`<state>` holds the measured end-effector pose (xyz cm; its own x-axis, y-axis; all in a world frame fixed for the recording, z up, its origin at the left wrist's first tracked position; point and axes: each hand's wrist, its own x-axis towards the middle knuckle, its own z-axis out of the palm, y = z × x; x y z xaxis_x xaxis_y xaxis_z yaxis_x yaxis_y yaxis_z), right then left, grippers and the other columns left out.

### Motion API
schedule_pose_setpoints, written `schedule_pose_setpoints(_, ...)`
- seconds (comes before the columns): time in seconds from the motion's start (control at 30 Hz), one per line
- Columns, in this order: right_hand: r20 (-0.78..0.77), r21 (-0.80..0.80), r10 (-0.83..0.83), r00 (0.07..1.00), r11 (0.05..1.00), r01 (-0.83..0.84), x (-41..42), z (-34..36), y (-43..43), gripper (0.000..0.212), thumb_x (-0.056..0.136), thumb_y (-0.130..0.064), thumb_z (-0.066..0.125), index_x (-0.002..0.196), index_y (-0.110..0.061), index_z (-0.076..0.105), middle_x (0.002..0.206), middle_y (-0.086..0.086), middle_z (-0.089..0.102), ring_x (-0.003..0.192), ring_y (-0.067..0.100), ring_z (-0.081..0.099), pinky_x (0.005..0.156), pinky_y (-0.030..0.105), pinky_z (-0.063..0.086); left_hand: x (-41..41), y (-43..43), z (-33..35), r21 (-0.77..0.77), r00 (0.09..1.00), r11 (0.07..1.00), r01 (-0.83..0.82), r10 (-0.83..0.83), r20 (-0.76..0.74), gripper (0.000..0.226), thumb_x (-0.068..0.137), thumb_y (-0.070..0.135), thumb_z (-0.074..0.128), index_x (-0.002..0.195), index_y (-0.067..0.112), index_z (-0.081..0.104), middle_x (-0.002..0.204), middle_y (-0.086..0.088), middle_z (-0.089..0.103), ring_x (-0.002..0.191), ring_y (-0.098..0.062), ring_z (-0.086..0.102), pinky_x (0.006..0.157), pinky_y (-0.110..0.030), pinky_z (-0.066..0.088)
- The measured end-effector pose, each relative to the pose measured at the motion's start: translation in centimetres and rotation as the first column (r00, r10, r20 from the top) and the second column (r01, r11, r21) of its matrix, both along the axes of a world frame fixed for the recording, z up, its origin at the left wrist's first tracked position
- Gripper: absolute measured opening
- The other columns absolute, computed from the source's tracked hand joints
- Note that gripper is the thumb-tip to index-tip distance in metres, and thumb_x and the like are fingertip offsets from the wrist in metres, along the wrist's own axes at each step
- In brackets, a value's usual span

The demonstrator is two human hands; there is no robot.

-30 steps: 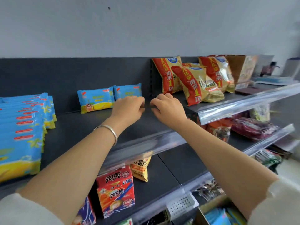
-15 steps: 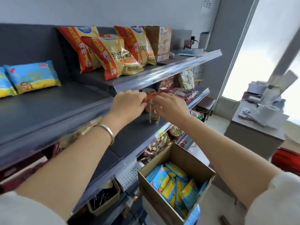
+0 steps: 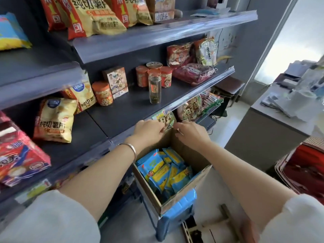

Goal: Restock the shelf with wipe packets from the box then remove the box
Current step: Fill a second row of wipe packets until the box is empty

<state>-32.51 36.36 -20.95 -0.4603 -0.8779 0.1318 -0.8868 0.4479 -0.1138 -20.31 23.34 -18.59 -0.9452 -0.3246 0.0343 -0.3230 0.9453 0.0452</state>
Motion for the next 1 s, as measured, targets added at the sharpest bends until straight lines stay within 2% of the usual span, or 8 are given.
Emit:
schedule_pose_setpoints(0.2, 0.125, 0.118, -0.026, 0.992, 0.993, 0.011, -1.0, -3.6, -0.4, 0.028, 0.094, -0.03, 0.048, 0.12, -0.025, 0.056, 0.114, 0.002, 0.057, 0.105, 0.027, 0.057, 0.076, 0.038, 0.052, -0.3, -1.7, -4.0, 0.061, 0.994, 0.997, -0.044, 0.037, 0.103, 0.015, 0.091, 0.029, 0.046, 0.093, 0.019, 0.057, 0.102, -0.001, 0.062, 0.1, -0.023, 0.057, 0.079, -0.034, 0.042)
schedule_pose_setpoints(0.37, 0.173, 0.259, -0.091, 0.981, 0.965, 0.044, -1.9, -6.0, -2.2, 0.031, 0.094, -0.031, 0.047, 0.124, -0.026, 0.052, 0.118, 0.003, 0.055, 0.11, 0.027, 0.055, 0.074, 0.037, 0.049, -2.0, -4.0, -7.8, 0.119, 0.977, 0.991, -0.055, 0.028, 0.213, 0.017, 0.093, 0.034, 0.049, 0.099, 0.021, 0.058, 0.105, 0.001, 0.061, 0.101, -0.023, 0.058, 0.082, -0.037, 0.048)
schedule_pose_setpoints(0.53, 0.21, 0.322, -0.146, 0.967, 0.944, 0.073, -2.5, -8.3, -3.7, 0.03, 0.096, -0.033, 0.044, 0.124, -0.027, 0.052, 0.117, 0.001, 0.055, 0.108, 0.025, 0.056, 0.07, 0.035, 0.046, -3.6, -5.8, -11.7, 0.185, 0.933, 0.979, -0.081, 0.01, 0.359, 0.019, 0.095, 0.031, 0.047, 0.107, 0.018, 0.056, 0.11, -0.003, 0.059, 0.1, -0.026, 0.057, 0.071, -0.033, 0.044)
schedule_pose_setpoints(0.73, 0.244, 0.397, -0.177, 0.953, 0.915, 0.068, -3.0, -11.9, -4.1, 0.032, 0.096, -0.028, 0.044, 0.126, -0.025, 0.051, 0.115, 0.003, 0.055, 0.107, 0.029, 0.056, 0.073, 0.036, 0.048, -4.3, -6.3, -16.8, 0.26, 0.901, 0.956, -0.135, 0.009, 0.435, 0.022, 0.096, 0.027, 0.046, 0.113, 0.016, 0.055, 0.114, -0.004, 0.057, 0.106, -0.025, 0.056, 0.076, -0.036, 0.046)
schedule_pose_setpoints(0.83, 0.269, 0.434, -0.187, 0.945, 0.899, 0.054, -3.6, -13.4, -4.2, 0.034, 0.095, -0.028, 0.046, 0.128, -0.025, 0.049, 0.117, 0.003, 0.055, 0.109, 0.029, 0.055, 0.076, 0.037, 0.048, -4.7, -6.3, -18.5, 0.286, 0.894, 0.946, -0.153, 0.008, 0.449, 0.017, 0.094, 0.023, 0.048, 0.107, 0.014, 0.052, 0.114, -0.006, 0.053, 0.108, -0.026, 0.054, 0.076, -0.036, 0.043)
schedule_pose_setpoints(1.0, 0.295, 0.466, -0.153, 0.943, 0.885, -0.003, -4.7, -15.5, -4.6, 0.032, 0.096, -0.03, 0.048, 0.126, -0.021, 0.05, 0.116, 0.005, 0.054, 0.107, 0.03, 0.056, 0.072, 0.035, 0.045, -5.3, -6.0, -20.3, 0.314, 0.887, 0.918, -0.242, 0.079, 0.454, 0.012, 0.094, 0.021, 0.05, 0.103, 0.012, 0.05, 0.114, -0.008, 0.053, 0.109, -0.028, 0.053, 0.078, -0.039, 0.044)
